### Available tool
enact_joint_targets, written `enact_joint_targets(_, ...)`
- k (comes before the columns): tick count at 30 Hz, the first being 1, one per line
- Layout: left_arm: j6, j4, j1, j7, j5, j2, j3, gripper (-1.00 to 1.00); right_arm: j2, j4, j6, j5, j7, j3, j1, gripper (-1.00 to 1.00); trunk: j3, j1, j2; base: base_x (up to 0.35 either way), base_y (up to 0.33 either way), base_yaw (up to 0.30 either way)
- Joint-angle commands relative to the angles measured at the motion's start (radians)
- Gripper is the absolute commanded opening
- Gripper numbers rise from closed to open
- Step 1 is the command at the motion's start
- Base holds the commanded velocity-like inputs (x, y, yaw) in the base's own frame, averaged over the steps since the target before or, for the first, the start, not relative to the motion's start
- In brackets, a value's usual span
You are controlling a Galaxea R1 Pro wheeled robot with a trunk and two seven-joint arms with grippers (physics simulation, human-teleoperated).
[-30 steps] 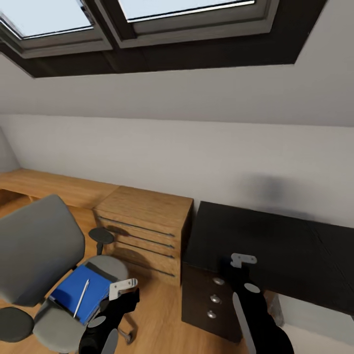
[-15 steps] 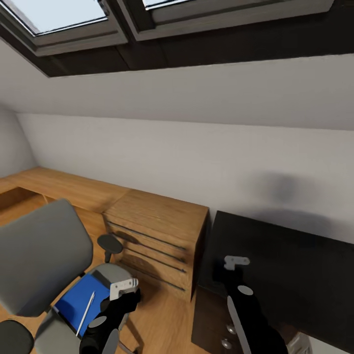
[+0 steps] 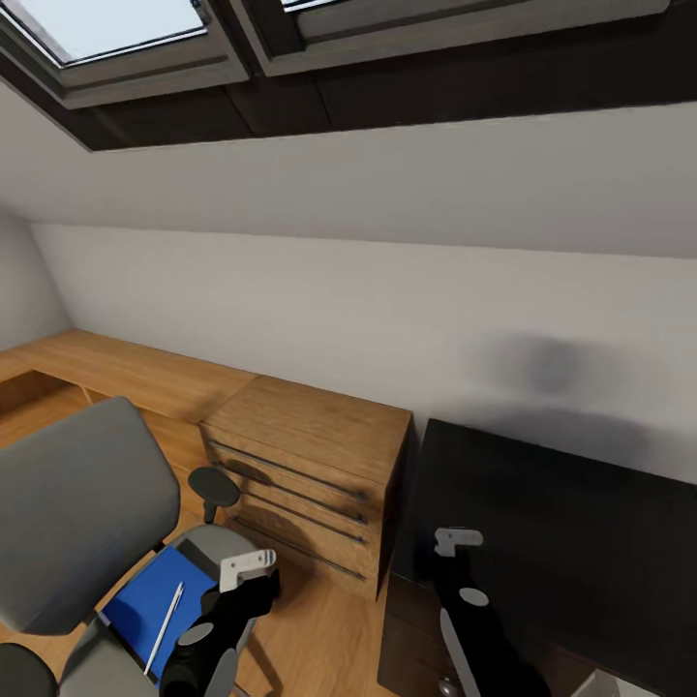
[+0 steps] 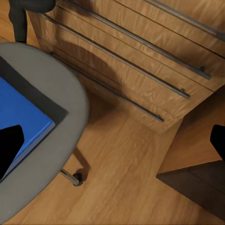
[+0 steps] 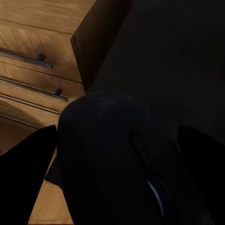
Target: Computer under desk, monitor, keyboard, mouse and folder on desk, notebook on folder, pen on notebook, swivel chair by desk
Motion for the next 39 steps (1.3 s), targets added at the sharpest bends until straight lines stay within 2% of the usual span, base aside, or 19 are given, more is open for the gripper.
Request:
enact_joint_targets(1, 0.003, -0.001, -0.001, 0.009, 0.011, 0.000, -0.002, 1.00, -0.003, 0.042, -0.017, 0.004, -0.006, 0.002, -0.004, -1.00, -0.001, 0.000, -0.001, 0.000, 0.000, 0.000)
enact_joint_targets(4, 0.003, -0.001, -0.001, 0.008, 0.011, 0.000, -0.003, 1.00, -0.005, 0.098, -0.058, 0.004, -0.007, 0.002, -0.011, -1.00, -0.001, 0.000, -0.001, 0.000, 0.000, 0.000)
enact_joint_targets(8, 0.003, -0.001, -0.001, 0.008, 0.011, 0.000, -0.006, 1.00, -0.012, 0.193, -0.100, 0.004, -0.007, 0.001, -0.048, -1.00, -0.001, 0.000, -0.001, 0.000, 0.000, 0.000)
enact_joint_targets(12, 0.001, -0.001, -0.001, 0.009, 0.010, 0.001, -0.030, 1.00, -0.016, 0.243, -0.131, 0.004, -0.007, 0.000, -0.068, -1.00, -0.001, 0.000, -0.001, 0.000, 0.000, 0.000)
enact_joint_targets(16, 0.001, -0.001, -0.001, 0.009, 0.010, 0.003, -0.052, 1.00, -0.023, 0.334, -0.184, 0.004, -0.007, 0.000, -0.112, -1.00, -0.001, 0.000, -0.001, 0.000, 0.000, 0.000)
enact_joint_targets(26, 0.002, -0.003, -0.001, 0.009, 0.011, 0.003, -0.058, 1.00, -0.036, 0.554, -0.302, 0.002, -0.007, -0.002, -0.210, -1.00, -0.001, 0.000, -0.001, 0.000, 0.000, 0.000)
enact_joint_targets(29, 0.005, -0.003, -0.001, 0.009, 0.012, 0.003, -0.070, 1.00, -0.049, 0.647, -0.356, 0.001, -0.007, -0.003, -0.250, -1.00, -0.001, 0.000, -0.001, 0.000, 0.000, 0.000)
enact_joint_targets(39, 0.007, -0.003, -0.001, 0.010, 0.012, 0.004, -0.073, 1.00, -0.053, 0.673, -0.370, -0.003, -0.007, -0.004, -0.259, -1.00, -0.001, 0.000, -0.001, 0.150, 0.000, 0.000)
